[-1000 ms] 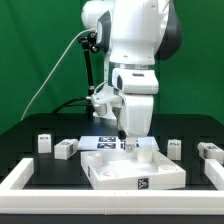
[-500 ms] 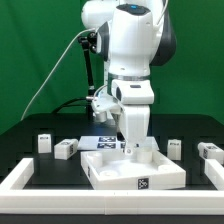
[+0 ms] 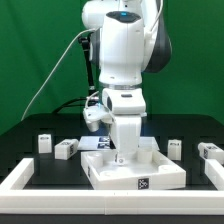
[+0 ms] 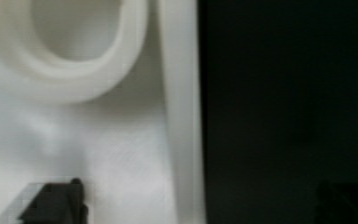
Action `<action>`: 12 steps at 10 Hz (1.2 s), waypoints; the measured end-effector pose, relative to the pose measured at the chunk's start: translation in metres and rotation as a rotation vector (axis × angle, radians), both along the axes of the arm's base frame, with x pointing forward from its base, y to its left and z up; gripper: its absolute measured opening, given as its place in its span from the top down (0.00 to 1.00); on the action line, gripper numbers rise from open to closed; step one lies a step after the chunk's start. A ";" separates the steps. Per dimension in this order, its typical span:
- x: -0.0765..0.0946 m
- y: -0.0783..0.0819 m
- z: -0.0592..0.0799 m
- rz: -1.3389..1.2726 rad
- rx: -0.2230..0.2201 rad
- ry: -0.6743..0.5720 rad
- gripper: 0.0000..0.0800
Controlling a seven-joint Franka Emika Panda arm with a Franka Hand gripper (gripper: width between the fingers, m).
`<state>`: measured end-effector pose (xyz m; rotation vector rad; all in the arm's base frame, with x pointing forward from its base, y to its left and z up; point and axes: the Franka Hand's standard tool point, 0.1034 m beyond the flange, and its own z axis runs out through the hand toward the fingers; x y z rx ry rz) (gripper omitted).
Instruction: Assemble one leg
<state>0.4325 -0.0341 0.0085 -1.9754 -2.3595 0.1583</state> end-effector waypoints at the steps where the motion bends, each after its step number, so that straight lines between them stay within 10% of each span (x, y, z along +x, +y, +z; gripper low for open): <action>1: -0.001 -0.003 0.000 -0.011 0.000 0.004 0.21; 2: -0.001 -0.003 0.000 -0.007 -0.001 0.004 0.21; 6: -0.001 -0.003 -0.001 -0.008 -0.001 0.004 0.87; 12: 0.002 -0.003 0.001 -0.008 0.000 -0.009 0.92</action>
Offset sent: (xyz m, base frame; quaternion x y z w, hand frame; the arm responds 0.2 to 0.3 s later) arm 0.0000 0.0000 0.0000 0.0000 0.0000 0.0000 1.0000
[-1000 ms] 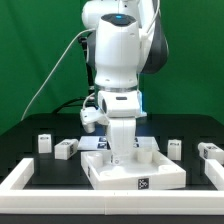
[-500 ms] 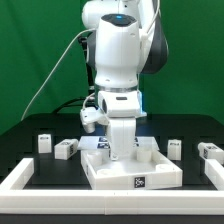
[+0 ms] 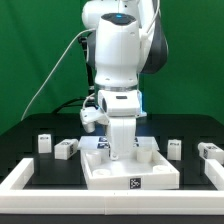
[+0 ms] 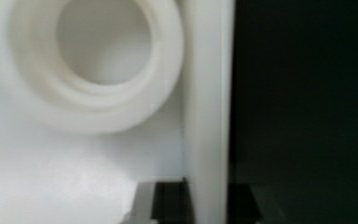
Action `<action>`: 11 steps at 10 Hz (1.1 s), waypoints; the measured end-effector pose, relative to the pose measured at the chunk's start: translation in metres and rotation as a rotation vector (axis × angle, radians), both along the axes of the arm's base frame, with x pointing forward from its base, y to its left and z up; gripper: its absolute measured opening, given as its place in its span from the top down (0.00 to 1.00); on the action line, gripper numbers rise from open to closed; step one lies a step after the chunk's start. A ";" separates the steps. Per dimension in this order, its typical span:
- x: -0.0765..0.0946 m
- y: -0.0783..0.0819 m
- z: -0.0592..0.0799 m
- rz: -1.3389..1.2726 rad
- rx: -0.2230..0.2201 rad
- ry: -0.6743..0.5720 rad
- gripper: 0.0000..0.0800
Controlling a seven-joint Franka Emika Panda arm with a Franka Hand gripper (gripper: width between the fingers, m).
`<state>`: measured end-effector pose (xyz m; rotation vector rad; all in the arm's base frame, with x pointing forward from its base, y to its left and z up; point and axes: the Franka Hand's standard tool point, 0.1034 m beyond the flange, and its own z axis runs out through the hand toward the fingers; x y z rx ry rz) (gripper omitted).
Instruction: Assemble one leg
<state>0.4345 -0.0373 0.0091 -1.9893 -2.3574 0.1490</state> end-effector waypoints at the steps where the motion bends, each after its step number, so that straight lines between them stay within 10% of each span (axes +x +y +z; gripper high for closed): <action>1: 0.000 0.002 0.000 -0.016 -0.001 -0.001 0.92; 11: 0.053 0.090 -0.001 -0.186 0.012 -0.072 0.92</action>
Offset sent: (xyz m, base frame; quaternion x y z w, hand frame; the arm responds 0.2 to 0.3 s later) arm 0.0307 0.0441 -0.0114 -0.0052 -0.0013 0.0769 0.9970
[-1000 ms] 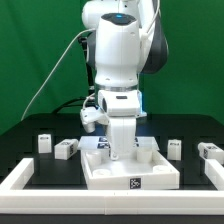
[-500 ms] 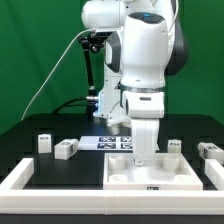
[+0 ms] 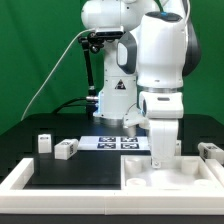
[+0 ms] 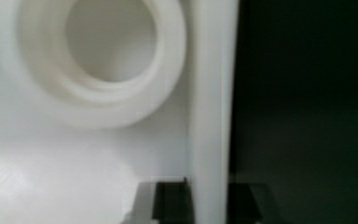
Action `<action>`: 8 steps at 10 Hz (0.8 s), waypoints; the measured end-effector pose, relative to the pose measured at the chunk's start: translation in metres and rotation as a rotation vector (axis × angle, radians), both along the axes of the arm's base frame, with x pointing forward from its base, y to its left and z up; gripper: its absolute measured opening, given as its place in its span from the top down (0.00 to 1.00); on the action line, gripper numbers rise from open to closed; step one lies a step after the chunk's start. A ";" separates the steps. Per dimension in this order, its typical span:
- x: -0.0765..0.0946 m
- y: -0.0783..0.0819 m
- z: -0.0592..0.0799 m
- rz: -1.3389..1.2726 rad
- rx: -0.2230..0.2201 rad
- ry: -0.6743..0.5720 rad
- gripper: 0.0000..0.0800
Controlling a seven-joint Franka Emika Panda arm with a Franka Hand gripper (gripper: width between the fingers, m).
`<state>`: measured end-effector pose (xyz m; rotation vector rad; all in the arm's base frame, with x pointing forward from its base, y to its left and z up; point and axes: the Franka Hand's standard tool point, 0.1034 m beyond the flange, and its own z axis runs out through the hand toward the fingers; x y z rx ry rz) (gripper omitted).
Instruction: Assemble one leg
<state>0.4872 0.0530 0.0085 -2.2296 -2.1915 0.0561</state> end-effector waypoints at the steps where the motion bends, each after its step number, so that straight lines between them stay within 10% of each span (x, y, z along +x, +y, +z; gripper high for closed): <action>1: 0.000 0.001 0.000 0.003 0.001 -0.003 0.92; 4: 0.001 0.000 0.000 0.001 0.002 -0.006 0.85; 6: 0.001 0.000 0.000 0.001 0.002 -0.006 0.45; 8: 0.001 0.000 0.000 0.001 0.002 -0.006 0.25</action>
Offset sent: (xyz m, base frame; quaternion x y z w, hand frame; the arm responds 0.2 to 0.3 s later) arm 0.0000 0.0000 0.0000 0.0000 0.0000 0.0000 1.0000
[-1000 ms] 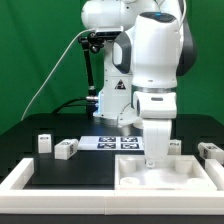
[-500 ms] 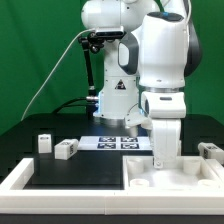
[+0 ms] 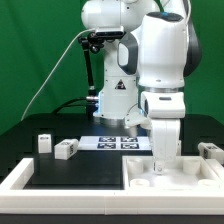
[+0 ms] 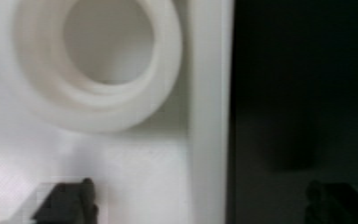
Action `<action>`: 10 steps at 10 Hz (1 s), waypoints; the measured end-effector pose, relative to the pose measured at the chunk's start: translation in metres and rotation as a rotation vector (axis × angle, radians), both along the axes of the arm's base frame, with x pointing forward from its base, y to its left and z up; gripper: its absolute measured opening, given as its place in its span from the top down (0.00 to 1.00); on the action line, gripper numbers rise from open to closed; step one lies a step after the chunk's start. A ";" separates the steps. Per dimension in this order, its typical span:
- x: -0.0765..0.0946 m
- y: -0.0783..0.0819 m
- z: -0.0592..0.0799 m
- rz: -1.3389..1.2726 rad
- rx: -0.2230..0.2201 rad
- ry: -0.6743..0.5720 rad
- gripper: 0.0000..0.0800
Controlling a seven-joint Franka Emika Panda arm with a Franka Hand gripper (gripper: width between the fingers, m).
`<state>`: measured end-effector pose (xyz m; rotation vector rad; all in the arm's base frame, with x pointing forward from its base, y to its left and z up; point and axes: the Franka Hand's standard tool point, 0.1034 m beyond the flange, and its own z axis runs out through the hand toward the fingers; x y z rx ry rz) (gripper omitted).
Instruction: Assemble one leg
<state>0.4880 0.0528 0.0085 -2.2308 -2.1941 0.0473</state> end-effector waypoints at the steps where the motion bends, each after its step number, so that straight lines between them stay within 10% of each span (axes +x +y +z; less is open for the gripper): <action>1: 0.000 0.000 0.000 0.000 0.000 0.000 0.21; 5: 0.000 0.001 0.001 -0.008 -0.001 -0.001 0.19; 10: -0.004 0.028 0.059 -0.133 -0.020 -0.071 0.19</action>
Offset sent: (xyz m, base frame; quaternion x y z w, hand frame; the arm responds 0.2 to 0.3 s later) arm 0.0000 0.0000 0.0000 0.0000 0.0000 0.0000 1.0000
